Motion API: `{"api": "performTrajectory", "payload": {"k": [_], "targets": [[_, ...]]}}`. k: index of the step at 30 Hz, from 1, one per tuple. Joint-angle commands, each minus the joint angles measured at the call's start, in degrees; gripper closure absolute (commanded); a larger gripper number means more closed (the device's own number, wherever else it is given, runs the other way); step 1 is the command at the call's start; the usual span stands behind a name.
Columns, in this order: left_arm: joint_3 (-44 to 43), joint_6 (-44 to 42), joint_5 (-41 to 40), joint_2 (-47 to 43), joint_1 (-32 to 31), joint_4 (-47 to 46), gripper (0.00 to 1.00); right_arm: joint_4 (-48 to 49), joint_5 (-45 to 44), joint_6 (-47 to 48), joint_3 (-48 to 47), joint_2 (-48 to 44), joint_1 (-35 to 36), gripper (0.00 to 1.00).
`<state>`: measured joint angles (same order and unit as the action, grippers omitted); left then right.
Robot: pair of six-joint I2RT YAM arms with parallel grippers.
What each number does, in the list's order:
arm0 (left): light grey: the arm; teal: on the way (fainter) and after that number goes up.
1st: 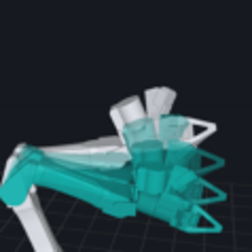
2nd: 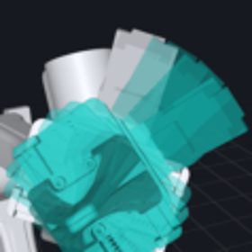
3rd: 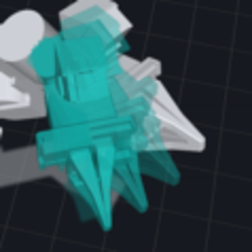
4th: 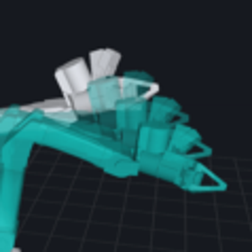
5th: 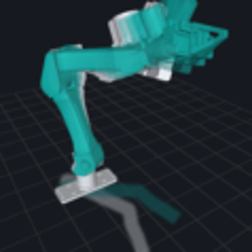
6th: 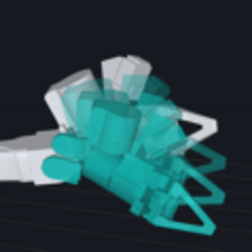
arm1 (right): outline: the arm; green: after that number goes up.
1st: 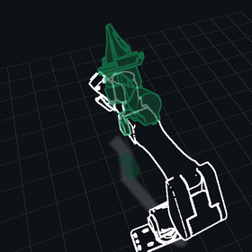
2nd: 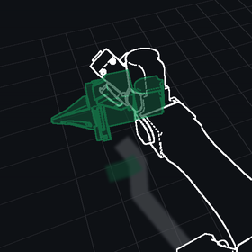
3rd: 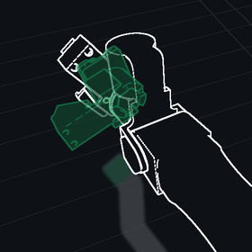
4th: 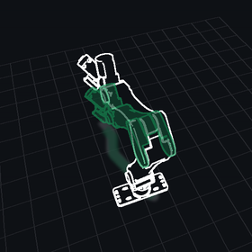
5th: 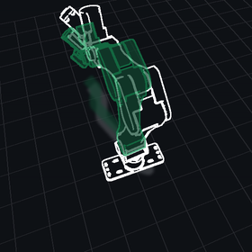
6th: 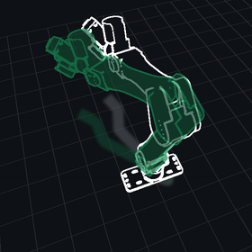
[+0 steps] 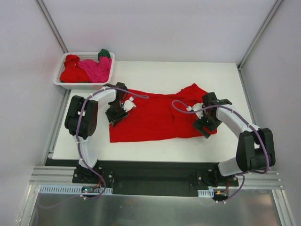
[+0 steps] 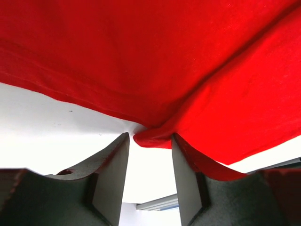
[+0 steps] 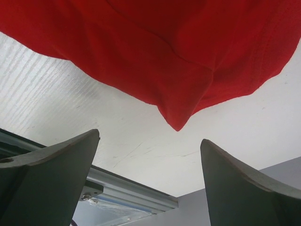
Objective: Fold and stack the t-shirts
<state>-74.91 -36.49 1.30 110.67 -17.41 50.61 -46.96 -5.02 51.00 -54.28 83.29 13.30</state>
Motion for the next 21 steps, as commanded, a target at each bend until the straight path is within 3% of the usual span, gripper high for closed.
{"api": "performTrajectory", "payload": {"k": [1, 8, 10, 14, 16, 19, 21], "targets": [[-1.46, 0.28, 0.28, -1.51, 0.01, 1.6, 0.6, -1.03, 1.32, -0.64, 0.32, -1.9, 0.32, 0.07], [-0.41, 0.37, 0.46, -1.78, 0.01, 1.6, 0.67, -0.68, 1.41, -0.82, -0.12, -1.11, 0.59, 0.06], [-0.23, 0.37, 0.63, -1.69, -0.08, 1.69, 0.74, -0.76, 1.41, -0.73, -0.21, -1.2, 0.59, 0.06], [-0.14, 0.45, 0.72, -1.6, -0.08, 1.77, 0.75, -0.76, 1.24, -0.64, -0.04, -1.2, 0.59, 0.05], [-0.23, 0.45, 0.72, -1.42, -0.08, 1.77, 0.82, -0.68, 1.24, -0.73, -0.03, -1.2, 0.67, 0.05], [-0.41, 0.46, 0.46, -1.43, -0.26, 1.77, 1.0, -0.68, 1.15, -0.64, 0.05, -1.2, 0.59, 0.05], [-0.67, 0.63, 0.37, -1.86, -0.52, 1.77, 1.0, -0.42, 1.06, -0.55, 0.23, -1.11, 0.67, 0.05]]}}
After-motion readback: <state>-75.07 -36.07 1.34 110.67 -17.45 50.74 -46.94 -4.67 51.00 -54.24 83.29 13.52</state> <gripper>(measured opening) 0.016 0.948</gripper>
